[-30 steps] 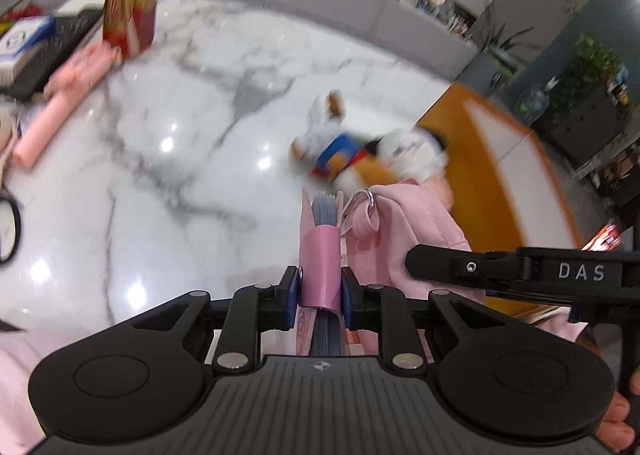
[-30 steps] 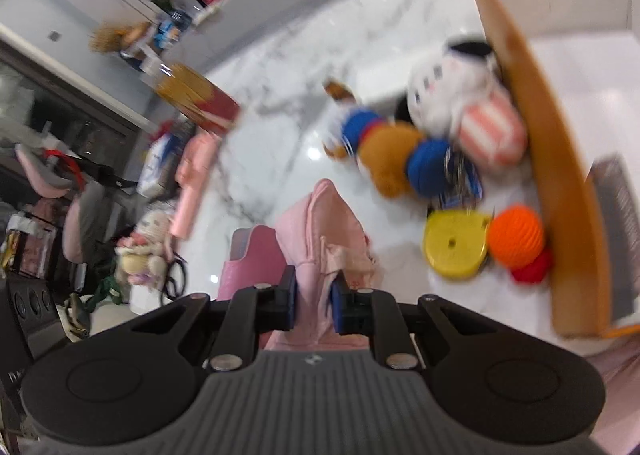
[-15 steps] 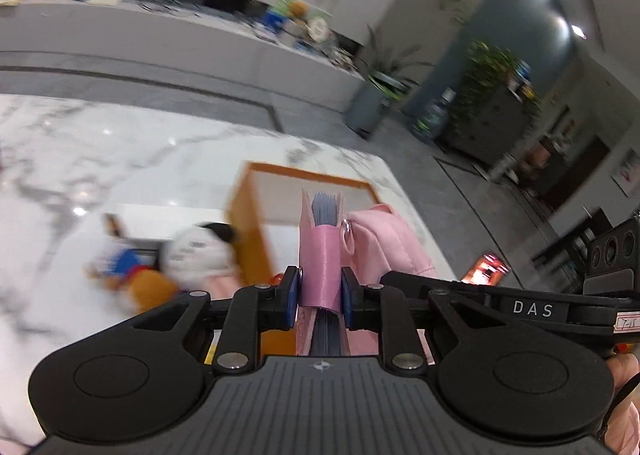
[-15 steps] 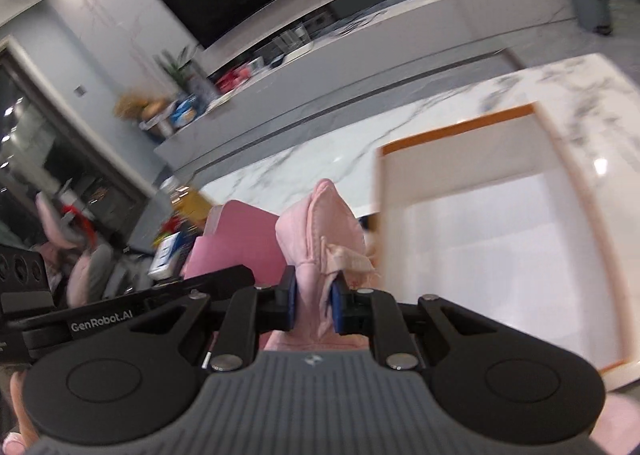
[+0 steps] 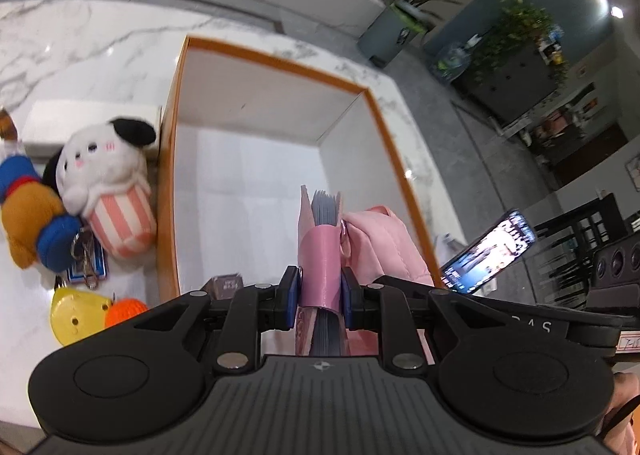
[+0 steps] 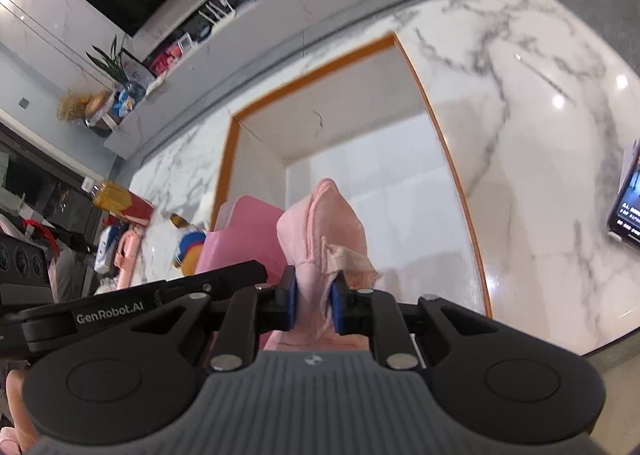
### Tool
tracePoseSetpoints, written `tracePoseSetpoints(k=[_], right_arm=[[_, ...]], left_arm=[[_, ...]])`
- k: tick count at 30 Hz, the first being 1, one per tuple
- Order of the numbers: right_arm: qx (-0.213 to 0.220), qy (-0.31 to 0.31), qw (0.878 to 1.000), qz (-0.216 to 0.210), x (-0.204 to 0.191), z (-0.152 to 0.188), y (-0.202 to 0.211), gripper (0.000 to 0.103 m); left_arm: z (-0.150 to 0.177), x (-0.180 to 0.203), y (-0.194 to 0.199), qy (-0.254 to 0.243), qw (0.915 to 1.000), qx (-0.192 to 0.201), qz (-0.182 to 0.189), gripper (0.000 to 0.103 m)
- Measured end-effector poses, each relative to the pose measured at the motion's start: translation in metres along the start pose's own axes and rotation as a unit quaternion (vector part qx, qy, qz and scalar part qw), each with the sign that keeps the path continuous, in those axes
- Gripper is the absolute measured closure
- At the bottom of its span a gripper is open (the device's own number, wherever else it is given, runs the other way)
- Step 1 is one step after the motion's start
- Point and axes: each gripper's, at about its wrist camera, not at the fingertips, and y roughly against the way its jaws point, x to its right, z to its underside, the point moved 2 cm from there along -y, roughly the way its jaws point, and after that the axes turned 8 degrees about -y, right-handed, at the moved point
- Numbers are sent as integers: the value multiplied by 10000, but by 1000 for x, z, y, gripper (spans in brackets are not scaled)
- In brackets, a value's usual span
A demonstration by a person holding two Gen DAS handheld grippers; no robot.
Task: Organize objects
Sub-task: 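Carry the wallet and backpack over the orange box with both tools, then lower both pink items into the orange box and open both tools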
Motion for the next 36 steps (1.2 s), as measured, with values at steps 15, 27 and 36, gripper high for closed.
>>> tracePoseSetpoints(k=[15,27,36], right_arm=[[-724,100,9964,426,12,-2,-41,85],[-968,-16,9946,381,20,-6,-51,85],[-1074,160,9932,419,14,-3,-60,84]], left_arm=[[14,-6,-23,350,9978,-533,-203,77],[17,0,-20,-80,9977,-673,-29,70],[19,5,-13,-510,9951,-823,-196,68]])
